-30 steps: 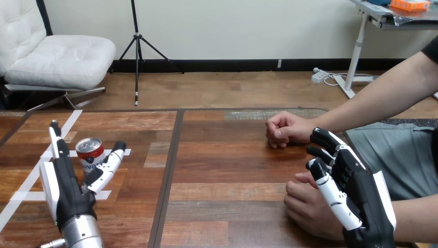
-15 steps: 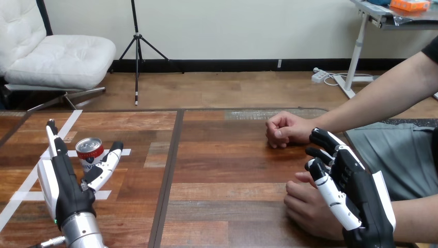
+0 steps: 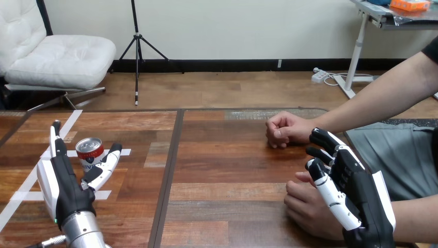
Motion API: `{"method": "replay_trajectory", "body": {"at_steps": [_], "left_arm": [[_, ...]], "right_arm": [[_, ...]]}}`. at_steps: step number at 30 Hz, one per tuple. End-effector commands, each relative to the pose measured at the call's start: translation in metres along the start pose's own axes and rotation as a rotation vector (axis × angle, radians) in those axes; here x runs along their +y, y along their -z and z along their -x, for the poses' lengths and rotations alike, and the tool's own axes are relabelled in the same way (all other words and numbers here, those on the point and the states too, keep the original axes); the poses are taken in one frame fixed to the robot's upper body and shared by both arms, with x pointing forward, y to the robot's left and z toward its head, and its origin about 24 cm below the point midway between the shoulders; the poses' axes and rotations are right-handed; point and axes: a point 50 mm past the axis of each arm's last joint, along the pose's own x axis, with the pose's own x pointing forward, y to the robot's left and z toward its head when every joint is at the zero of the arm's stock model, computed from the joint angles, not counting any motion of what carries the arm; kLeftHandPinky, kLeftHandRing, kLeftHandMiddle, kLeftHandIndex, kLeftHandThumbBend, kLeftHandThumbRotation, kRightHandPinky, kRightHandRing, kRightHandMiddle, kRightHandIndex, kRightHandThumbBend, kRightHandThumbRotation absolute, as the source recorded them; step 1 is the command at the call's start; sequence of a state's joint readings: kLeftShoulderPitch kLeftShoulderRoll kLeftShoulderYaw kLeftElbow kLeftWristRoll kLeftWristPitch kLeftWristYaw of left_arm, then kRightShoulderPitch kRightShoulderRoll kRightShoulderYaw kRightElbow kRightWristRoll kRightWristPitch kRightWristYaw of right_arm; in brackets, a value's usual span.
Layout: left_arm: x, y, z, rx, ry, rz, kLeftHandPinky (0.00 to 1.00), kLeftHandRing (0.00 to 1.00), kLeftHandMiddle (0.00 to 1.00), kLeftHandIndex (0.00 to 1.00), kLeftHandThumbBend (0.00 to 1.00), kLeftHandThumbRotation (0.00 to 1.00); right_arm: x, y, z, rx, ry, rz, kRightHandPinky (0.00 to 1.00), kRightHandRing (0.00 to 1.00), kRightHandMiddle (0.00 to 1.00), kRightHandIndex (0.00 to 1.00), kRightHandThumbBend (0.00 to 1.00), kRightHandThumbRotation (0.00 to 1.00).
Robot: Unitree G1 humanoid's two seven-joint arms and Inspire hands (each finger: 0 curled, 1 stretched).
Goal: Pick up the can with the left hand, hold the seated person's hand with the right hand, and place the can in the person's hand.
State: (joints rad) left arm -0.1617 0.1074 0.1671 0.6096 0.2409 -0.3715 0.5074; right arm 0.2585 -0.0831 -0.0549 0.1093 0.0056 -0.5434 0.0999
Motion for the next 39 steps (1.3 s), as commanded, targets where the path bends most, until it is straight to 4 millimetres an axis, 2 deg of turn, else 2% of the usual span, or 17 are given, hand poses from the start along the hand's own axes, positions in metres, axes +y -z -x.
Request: {"method": "replay_trajectory", "body": {"at_steps": [1,19,39], "left_arm": [[-0.007,-0.018,-0.015,-0.058,0.013,0.008,0.9,0.94,0.96,0.93,0.61,0.1],[-0.011,-0.009,-0.015,-0.022,0.046,-0.004,0.85,0.92,0.94,0.92,0.62,0.03],[-0.015,-0.004,-0.016,0.015,0.05,-0.009,0.79,0.88,0.89,0.87,0.63,0.02]], "right_arm": [[-0.002,-0.019,-0.02,-0.118,0.009,0.007,0.74,0.83,0.87,0.85,0.53,0.61],[-0.002,-0.021,-0.02,-0.122,0.014,0.031,0.73,0.82,0.86,0.84,0.53,0.62],[-0.003,-0.021,-0.019,-0.126,0.014,0.033,0.73,0.82,0.86,0.84,0.54,0.62]]}}
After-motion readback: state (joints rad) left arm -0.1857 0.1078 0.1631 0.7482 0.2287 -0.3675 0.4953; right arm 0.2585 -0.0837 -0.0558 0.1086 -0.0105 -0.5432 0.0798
